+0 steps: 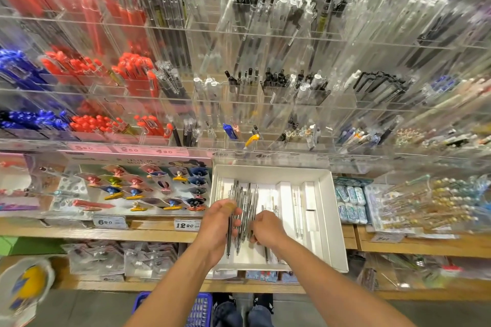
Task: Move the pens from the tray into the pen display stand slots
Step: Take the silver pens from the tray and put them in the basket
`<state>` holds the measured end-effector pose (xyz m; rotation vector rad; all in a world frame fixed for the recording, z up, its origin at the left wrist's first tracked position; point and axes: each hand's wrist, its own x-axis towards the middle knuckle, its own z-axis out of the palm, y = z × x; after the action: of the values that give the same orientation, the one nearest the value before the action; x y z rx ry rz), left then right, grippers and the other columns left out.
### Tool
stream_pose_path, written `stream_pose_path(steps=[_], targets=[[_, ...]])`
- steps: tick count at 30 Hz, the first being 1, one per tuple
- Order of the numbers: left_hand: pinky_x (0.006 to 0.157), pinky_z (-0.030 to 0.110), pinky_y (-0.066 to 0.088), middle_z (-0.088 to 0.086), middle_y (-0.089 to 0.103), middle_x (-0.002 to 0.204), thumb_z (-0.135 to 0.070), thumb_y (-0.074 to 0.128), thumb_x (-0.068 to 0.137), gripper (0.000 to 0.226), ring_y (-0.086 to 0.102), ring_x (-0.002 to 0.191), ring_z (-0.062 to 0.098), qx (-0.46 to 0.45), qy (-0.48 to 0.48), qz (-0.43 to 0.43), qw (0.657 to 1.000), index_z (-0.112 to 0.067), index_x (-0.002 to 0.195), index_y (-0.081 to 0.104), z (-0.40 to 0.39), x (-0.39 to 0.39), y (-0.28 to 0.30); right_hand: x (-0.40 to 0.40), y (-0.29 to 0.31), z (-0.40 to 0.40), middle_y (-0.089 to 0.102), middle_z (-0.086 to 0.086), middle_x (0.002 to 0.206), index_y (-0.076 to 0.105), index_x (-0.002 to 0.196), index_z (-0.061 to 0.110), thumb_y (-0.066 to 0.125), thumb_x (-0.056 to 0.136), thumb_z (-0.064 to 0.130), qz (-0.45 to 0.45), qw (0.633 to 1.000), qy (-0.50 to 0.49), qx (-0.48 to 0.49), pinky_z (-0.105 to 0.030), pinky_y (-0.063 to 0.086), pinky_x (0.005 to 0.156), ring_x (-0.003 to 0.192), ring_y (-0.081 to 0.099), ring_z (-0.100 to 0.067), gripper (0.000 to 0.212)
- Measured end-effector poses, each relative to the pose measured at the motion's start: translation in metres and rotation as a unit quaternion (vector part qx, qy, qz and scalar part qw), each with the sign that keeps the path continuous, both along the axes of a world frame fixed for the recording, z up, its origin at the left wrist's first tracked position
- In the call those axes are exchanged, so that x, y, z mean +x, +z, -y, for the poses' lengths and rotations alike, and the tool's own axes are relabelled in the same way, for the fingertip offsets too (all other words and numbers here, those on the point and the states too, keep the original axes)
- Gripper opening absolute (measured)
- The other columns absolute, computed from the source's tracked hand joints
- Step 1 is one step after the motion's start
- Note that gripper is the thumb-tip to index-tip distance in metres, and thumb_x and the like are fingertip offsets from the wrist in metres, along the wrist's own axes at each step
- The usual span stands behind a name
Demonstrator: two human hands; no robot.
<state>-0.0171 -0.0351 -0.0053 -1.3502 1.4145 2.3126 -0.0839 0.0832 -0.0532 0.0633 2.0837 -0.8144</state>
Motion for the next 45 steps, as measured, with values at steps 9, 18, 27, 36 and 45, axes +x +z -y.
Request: stream_pose_path(steps=[9, 18, 27, 36, 45], targets=[[0.07, 0.029, 0.045, 0.011, 0.058, 0.105, -0.025, 0.065, 0.093, 0.021, 0.052, 0.084, 0.016, 0.034, -0.011, -0.021, 0.999, -0.011, 0.109, 0.06, -0.004, 0.002, 0.006, 0.027, 0.07, -0.028, 0.064, 0.003, 0.077, 0.052, 0.094, 0.019, 0.071, 0.087, 0.027, 0.021, 0.975, 0.108, -0.194, -0.026, 0.052, 0.061, 0.059, 0.064, -0.009, 0.022], [0.049, 0.025, 0.05, 0.0, 0.063, 0.072, -0.024, 0.066, 0.089, 0.021, 0.06, 0.059, 0.012, 0.094, 0.026, -0.053, 0.994, -0.009, 0.097, 0.055, 0.004, 0.008, 0.008, -0.014, 0.064, -0.014, 0.073, 0.0, 0.081, 0.062, 0.096, 0.018, 0.066, 0.089, 0.04, 0.113, 0.961, 0.146, -0.206, -0.018, 0.045, 0.048, 0.055, 0.062, -0.008, 0.023], [0.052, 0.027, 0.041, 0.0, 0.059, 0.065, -0.011, 0.056, 0.098, 0.006, 0.051, 0.053, 0.011, 0.088, 0.046, -0.037, 0.994, -0.011, 0.092, 0.057, 0.004, 0.007, 0.005, -0.026, -0.022, 0.028, 0.055, 0.0, 0.071, 0.049, 0.072, 0.011, 0.056, 0.09, 0.006, -0.069, 0.989, -0.03, 0.126, -0.02, 0.037, 0.044, 0.059, 0.052, -0.011, 0.02], [0.053, 0.027, 0.042, 0.003, 0.061, 0.069, -0.012, 0.056, 0.099, 0.004, 0.051, 0.056, 0.013, 0.072, 0.03, -0.04, 0.996, -0.009, 0.095, 0.057, 0.004, 0.007, 0.007, -0.011, -0.041, 0.038, 0.054, 0.001, 0.07, 0.053, 0.076, 0.013, 0.058, 0.093, 0.013, -0.022, 0.987, -0.049, 0.151, -0.019, 0.032, 0.039, 0.056, 0.051, -0.01, 0.018], [0.056, 0.027, 0.045, 0.001, 0.065, 0.075, -0.017, 0.06, 0.096, 0.014, 0.054, 0.062, 0.012, 0.046, 0.018, -0.021, 0.999, -0.006, 0.105, 0.062, 0.002, 0.007, 0.004, -0.012, 0.018, 0.005, 0.063, 0.002, 0.09, 0.057, 0.092, 0.017, 0.064, 0.091, 0.037, -0.051, 0.995, -0.035, -0.083, -0.022, 0.046, 0.065, 0.079, 0.059, -0.01, 0.021]])
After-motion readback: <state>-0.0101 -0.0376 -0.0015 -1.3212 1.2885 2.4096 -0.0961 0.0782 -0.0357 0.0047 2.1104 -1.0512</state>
